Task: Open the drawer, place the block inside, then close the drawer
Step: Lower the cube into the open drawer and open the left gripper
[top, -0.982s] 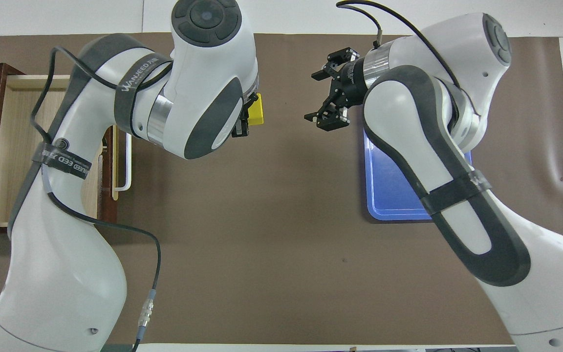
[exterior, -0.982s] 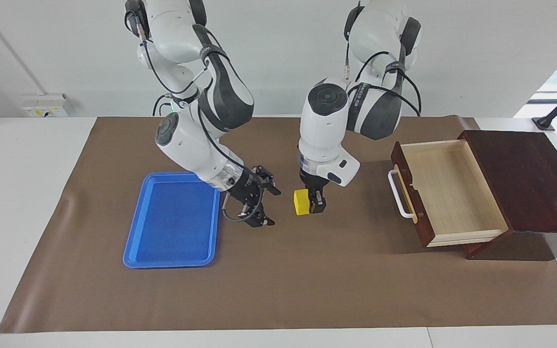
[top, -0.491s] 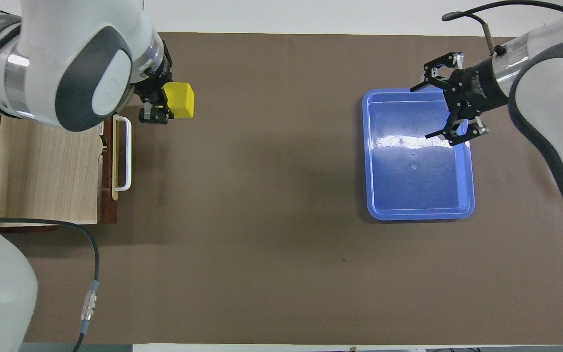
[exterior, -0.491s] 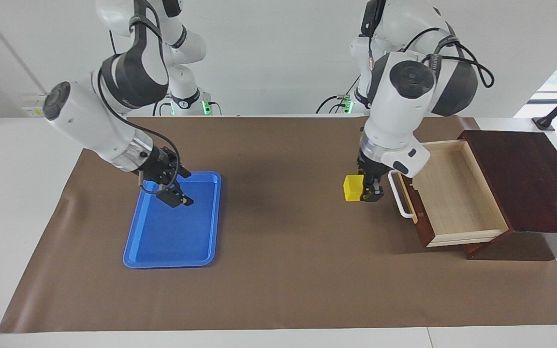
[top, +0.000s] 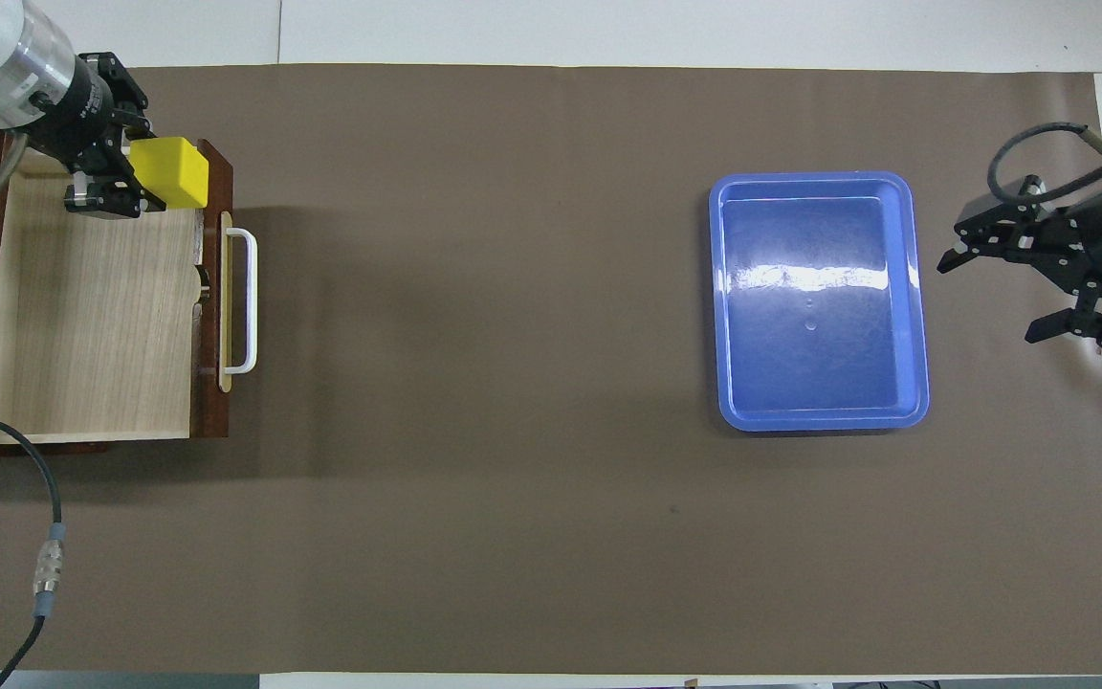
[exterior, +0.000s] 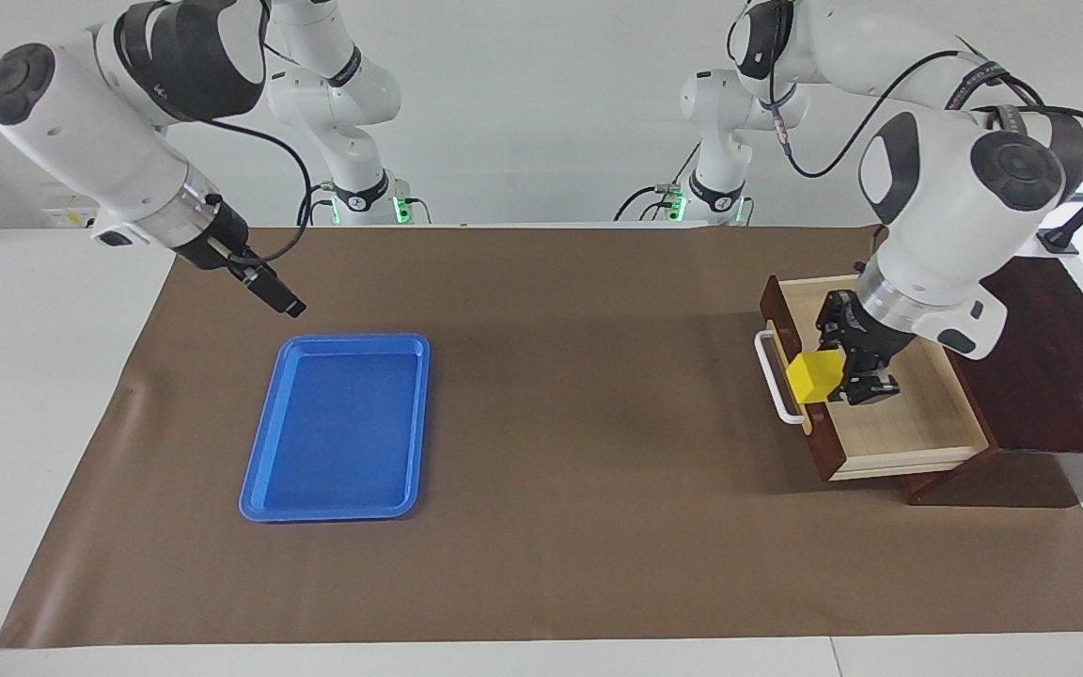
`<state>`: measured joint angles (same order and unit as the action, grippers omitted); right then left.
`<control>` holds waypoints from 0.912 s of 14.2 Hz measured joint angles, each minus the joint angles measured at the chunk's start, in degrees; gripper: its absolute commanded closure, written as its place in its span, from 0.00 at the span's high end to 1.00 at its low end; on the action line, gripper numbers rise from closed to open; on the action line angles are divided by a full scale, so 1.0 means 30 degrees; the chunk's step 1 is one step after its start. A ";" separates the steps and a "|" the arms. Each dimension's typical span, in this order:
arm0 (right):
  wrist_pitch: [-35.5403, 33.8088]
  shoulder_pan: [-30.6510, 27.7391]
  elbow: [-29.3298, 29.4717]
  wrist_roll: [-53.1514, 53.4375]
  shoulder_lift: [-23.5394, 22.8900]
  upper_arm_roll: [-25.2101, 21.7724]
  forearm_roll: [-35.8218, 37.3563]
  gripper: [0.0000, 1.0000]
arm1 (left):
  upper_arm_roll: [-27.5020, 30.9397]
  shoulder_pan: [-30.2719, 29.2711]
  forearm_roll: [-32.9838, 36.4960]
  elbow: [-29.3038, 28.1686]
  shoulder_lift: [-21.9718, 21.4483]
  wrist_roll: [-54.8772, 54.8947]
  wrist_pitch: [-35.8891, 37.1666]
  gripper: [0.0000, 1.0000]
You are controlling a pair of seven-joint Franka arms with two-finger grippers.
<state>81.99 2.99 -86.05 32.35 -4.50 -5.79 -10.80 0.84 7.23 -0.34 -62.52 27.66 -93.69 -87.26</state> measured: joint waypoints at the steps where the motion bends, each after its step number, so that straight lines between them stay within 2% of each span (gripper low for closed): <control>1: -0.0104 -0.0061 -0.0027 -0.1685 0.0381 -0.0002 0.0606 1.00 | 0.0000 -0.0322 -0.0002 -0.0634 -0.0249 0.0566 -0.0421 0.00; 4: -0.0021 -0.0146 -0.0480 -0.7443 0.0909 -0.0011 0.2117 1.00 | 0.0016 -0.0984 -0.0002 -0.3553 -0.1382 0.1275 -0.2448 0.00; 6: 0.0461 -0.0146 -0.1459 -1.0222 0.1111 -0.0006 0.2358 1.00 | 0.0036 -0.1307 -0.0001 -0.5569 -0.2238 0.1578 -0.3319 0.00; 9: 0.1650 -0.0146 -0.2785 -1.1366 0.1478 -0.0001 0.2480 1.00 | 0.0072 -0.2022 -0.0002 -0.7804 -0.3348 0.2673 -0.3821 0.00; 13: 0.1990 -0.0145 -0.3093 -1.1387 0.1748 0.0001 0.3114 1.00 | 0.0092 -0.2809 -0.0001 -1.0689 -0.4639 0.3086 -0.5748 0.00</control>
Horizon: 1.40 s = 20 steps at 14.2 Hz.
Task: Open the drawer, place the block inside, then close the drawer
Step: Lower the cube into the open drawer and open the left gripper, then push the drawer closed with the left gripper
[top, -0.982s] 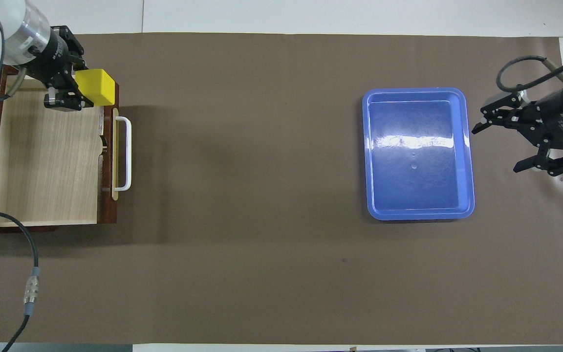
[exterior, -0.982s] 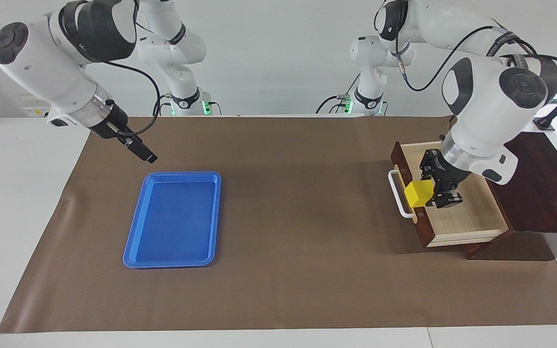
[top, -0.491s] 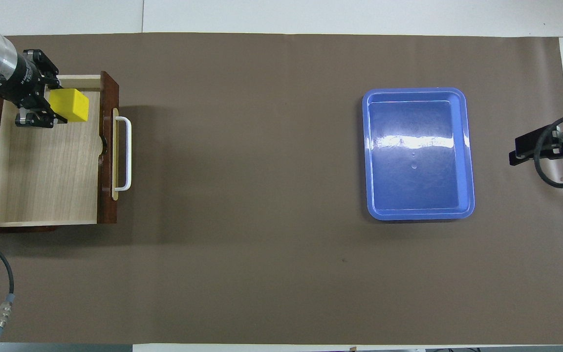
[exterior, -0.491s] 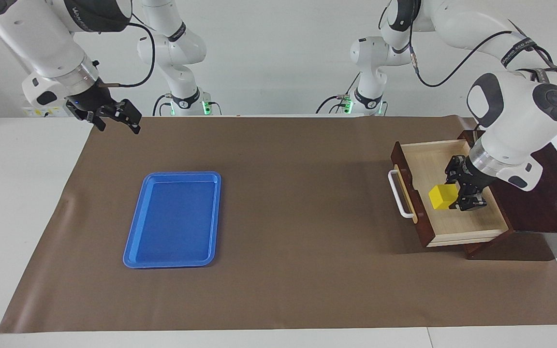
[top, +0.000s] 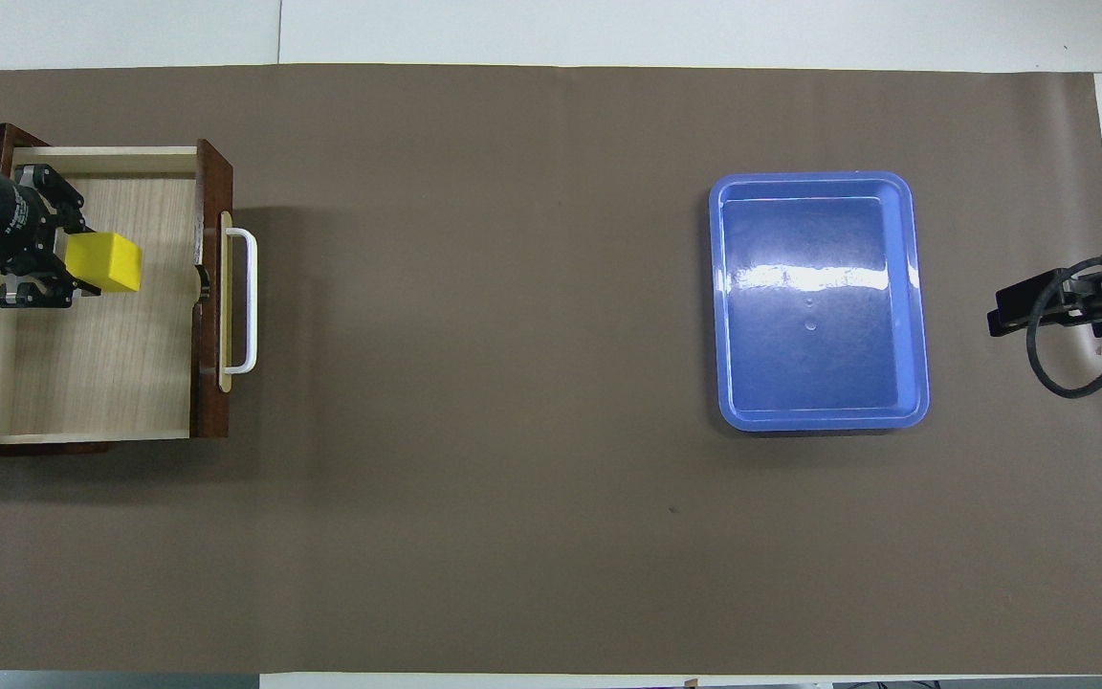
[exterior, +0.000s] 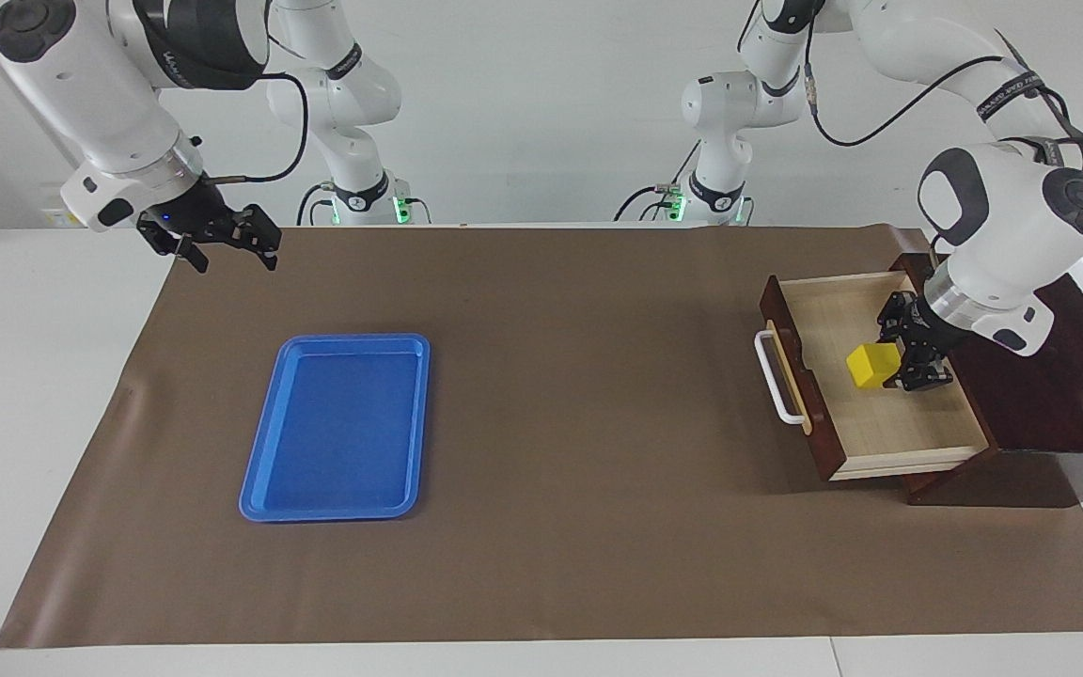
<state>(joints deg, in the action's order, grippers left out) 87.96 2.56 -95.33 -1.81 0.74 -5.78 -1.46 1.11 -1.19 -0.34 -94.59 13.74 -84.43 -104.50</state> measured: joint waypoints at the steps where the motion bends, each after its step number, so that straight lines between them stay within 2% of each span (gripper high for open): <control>1: 0.0013 0.0000 0.0000 -0.0003 0.0032 -0.0001 0.0283 1.00 | 0.0001 -0.0025 0.0000 -0.0594 -0.0241 0.0002 -0.0252 0.00; 4: 0.0010 -0.0001 -0.0016 -0.0007 0.0053 -0.0001 0.0558 1.00 | -0.0040 -0.0019 0.0000 -0.2206 -0.0886 0.0002 -0.1281 0.00; 5: 0.0008 -0.0001 -0.0037 -0.0007 0.0053 -0.0001 0.0577 1.00 | -0.0042 -0.0018 0.0000 -0.2790 -0.1107 0.0001 -0.1800 0.35; 6: 0.0007 -0.0001 -0.0058 -0.0007 0.0056 -0.0001 0.0583 1.00 | -0.0047 -0.0016 0.0000 -0.3360 -0.1324 0.0000 -0.2301 0.79; 7: 0.0007 -0.0004 -0.0076 -0.0007 0.0061 -0.0001 0.0588 1.00 | -0.0053 -0.0013 0.0000 -0.3796 -0.1514 0.0000 -0.2592 1.00; 11: 0.0056 -0.0024 -0.0114 -0.0008 0.0086 -0.0011 0.0597 1.00 | -0.0136 0.0042 0.0000 -0.3927 -0.1980 -0.0001 -0.2788 1.00; 14: 0.0781 -0.0046 -0.0114 -0.0021 0.0088 -0.0008 0.0636 1.00 | -0.0403 0.0451 -0.0106 -0.2675 -0.2333 -0.0373 -0.2091 1.00; 18: 0.1040 -0.0030 -0.0115 -0.0346 0.0087 0.0118 0.1480 1.00 | -0.0568 0.4253 -0.0140 -0.2118 -0.2460 -0.4755 -0.1647 1.00; 20: 0.1041 -0.0025 -0.0116 -0.0347 0.0087 0.0144 0.1514 1.00 | -0.0596 0.5445 -0.0025 -0.2260 -0.2383 -0.5668 -0.1642 1.00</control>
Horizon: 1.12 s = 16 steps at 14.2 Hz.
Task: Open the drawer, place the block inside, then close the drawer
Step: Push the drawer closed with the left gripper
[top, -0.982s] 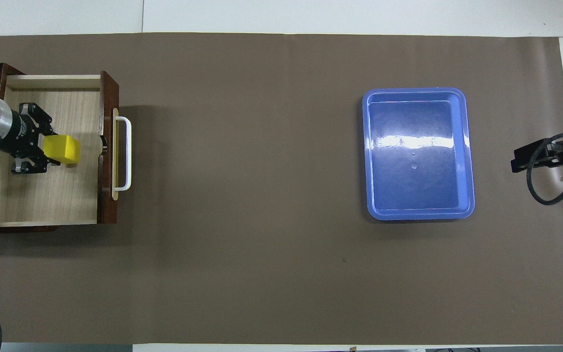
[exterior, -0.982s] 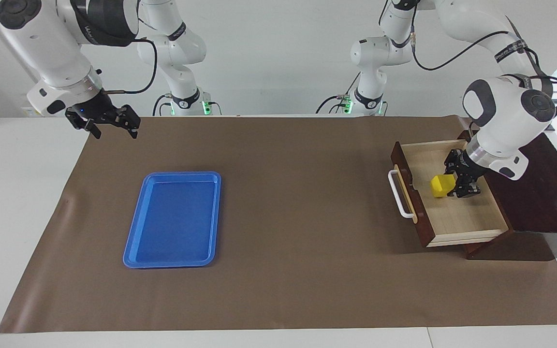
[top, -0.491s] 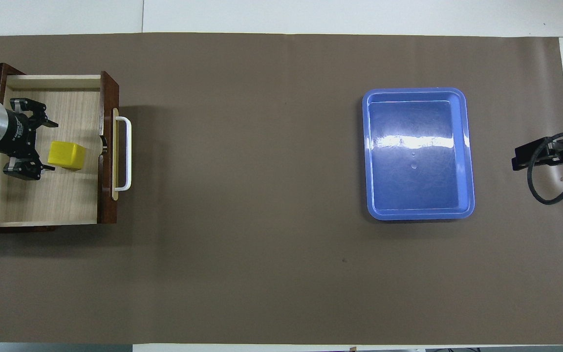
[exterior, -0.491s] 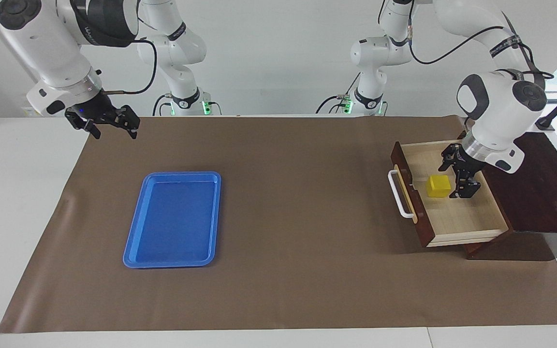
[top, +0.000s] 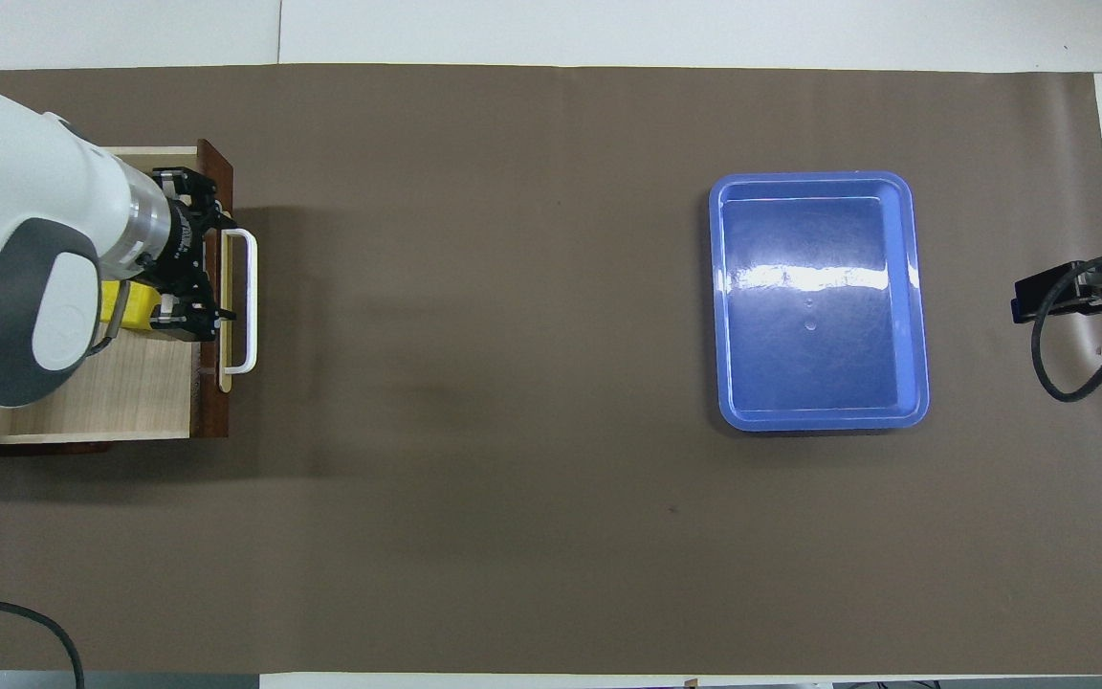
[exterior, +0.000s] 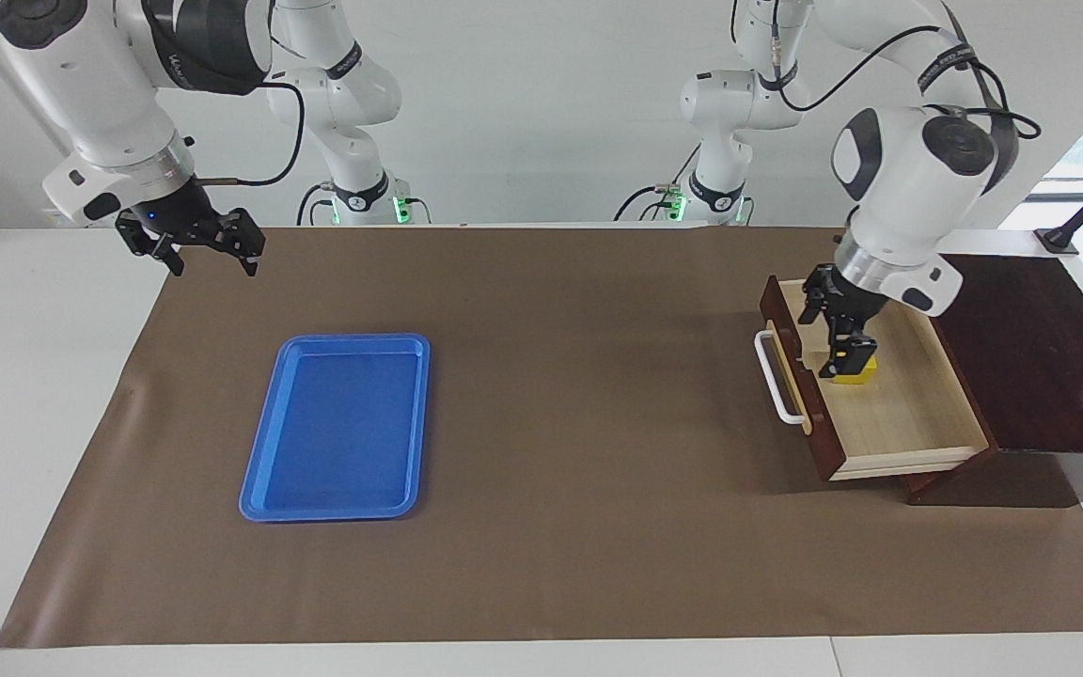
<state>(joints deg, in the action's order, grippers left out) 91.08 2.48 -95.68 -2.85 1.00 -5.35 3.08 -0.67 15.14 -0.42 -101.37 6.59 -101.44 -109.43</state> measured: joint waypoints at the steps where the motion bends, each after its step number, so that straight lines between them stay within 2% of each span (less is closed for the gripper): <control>1: -0.0006 0.0000 -0.0006 0.0000 0.0000 0.0004 0.0000 1.00 | 0.0004 0.0247 0.0325 -0.0228 0.0058 -0.0168 -0.0001 1.00; 6: -0.0070 0.0001 -0.0071 0.0000 0.0000 0.0007 0.0000 1.00 | 0.0359 -0.0065 0.1709 -0.1521 0.0531 -0.0433 -0.1694 1.00; 16: -0.0072 0.0001 -0.0076 0.0000 0.0000 0.0007 0.0000 1.00 | 0.0283 -0.1151 0.2620 -0.1581 0.0539 0.0052 -0.2413 1.00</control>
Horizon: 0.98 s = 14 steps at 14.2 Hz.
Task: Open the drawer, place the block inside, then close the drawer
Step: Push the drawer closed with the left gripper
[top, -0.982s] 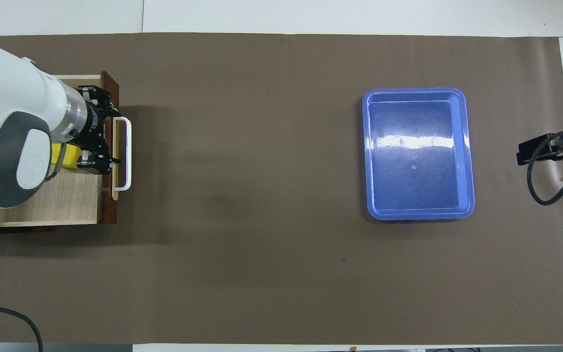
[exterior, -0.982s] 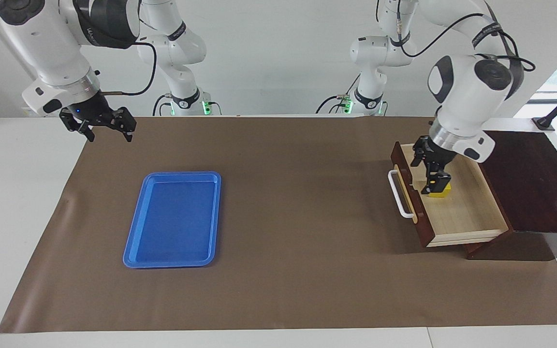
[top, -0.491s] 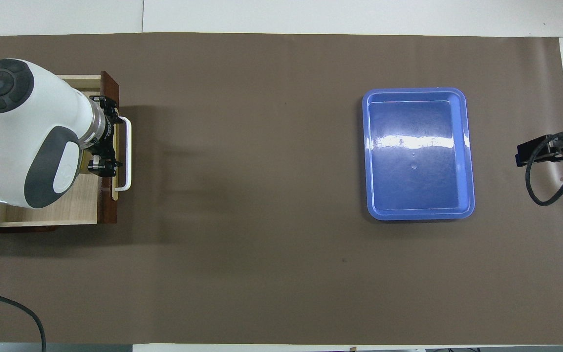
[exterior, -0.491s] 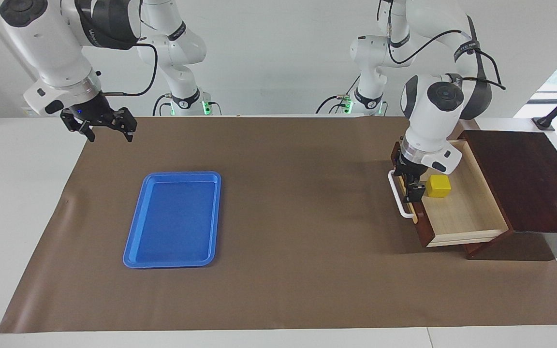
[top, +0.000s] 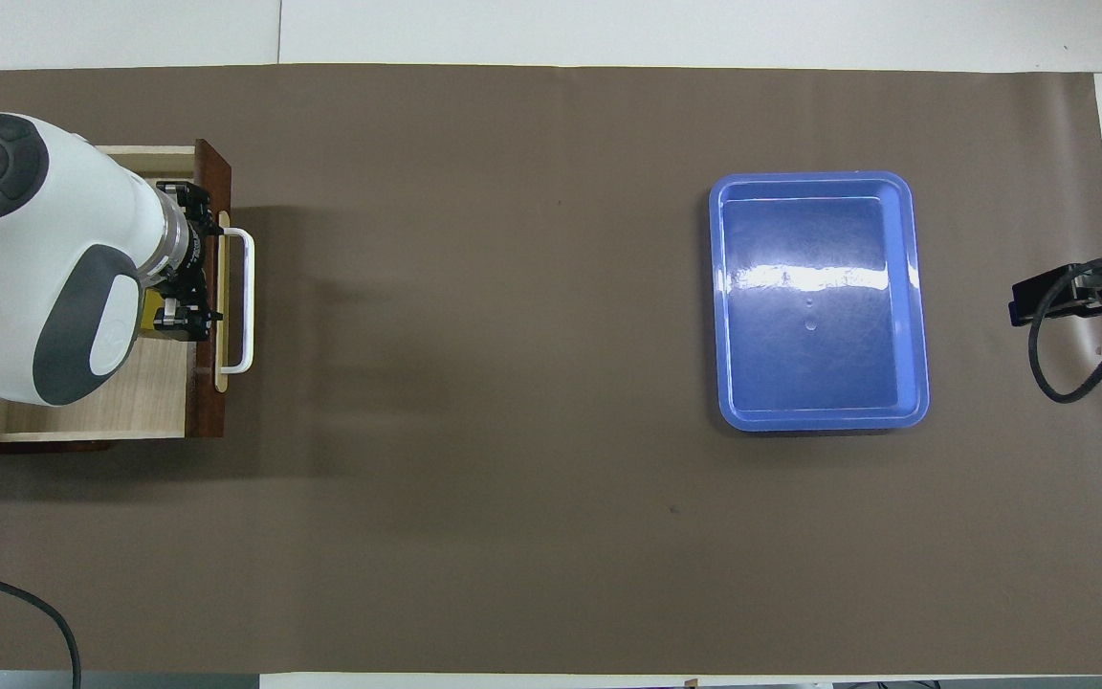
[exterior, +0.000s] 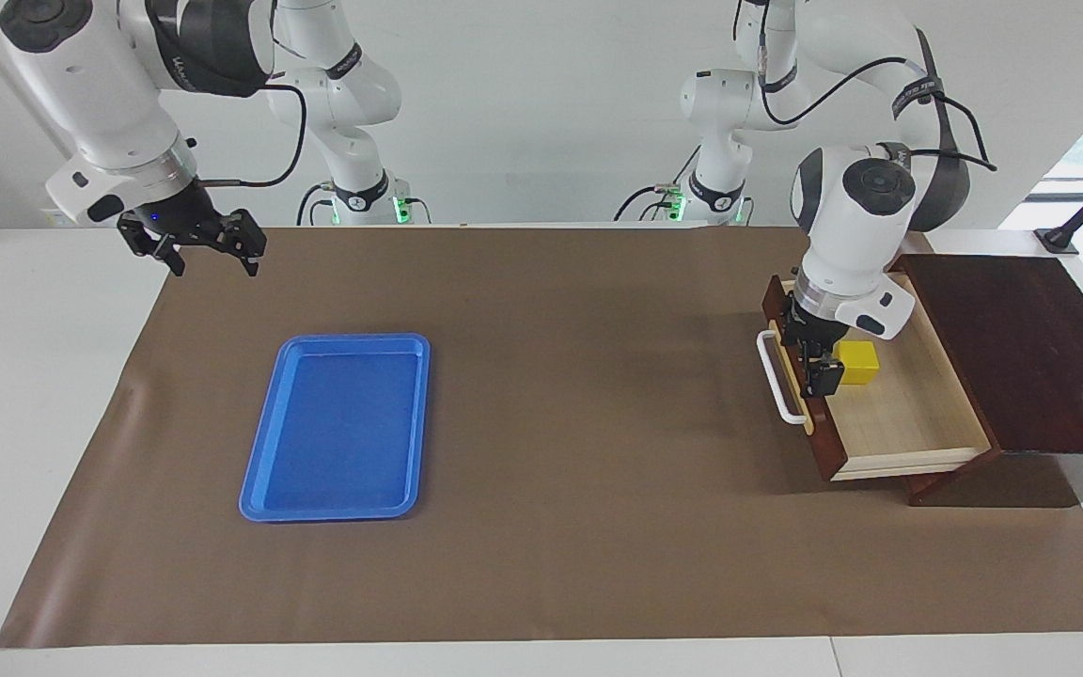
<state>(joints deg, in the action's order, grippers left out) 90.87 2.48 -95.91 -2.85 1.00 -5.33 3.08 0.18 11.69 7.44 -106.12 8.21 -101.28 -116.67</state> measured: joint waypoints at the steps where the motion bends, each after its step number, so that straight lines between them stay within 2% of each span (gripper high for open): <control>1: 0.0000 0.0000 0.0000 0.0000 0.0000 0.0000 0.0000 1.00 | -0.0016 -0.0102 0.0066 0.0000 -0.0022 0.0237 0.0009 1.00; 6: 0.0000 0.0000 0.0000 0.0000 0.0000 0.0000 0.0000 1.00 | -0.0065 -0.0681 0.1050 0.0383 -0.0071 0.0644 0.0541 1.00; 14: 0.0000 0.0000 -0.0001 0.0000 0.0000 0.0000 0.0000 1.00 | 0.0330 -0.4055 0.1818 0.1101 0.0295 0.4444 0.0748 1.00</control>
<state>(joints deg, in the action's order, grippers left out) 90.87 2.48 -95.91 -2.85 1.00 -5.33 3.08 1.16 -0.47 12.90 -102.81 9.10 -87.95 -114.42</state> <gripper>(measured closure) 0.000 0.000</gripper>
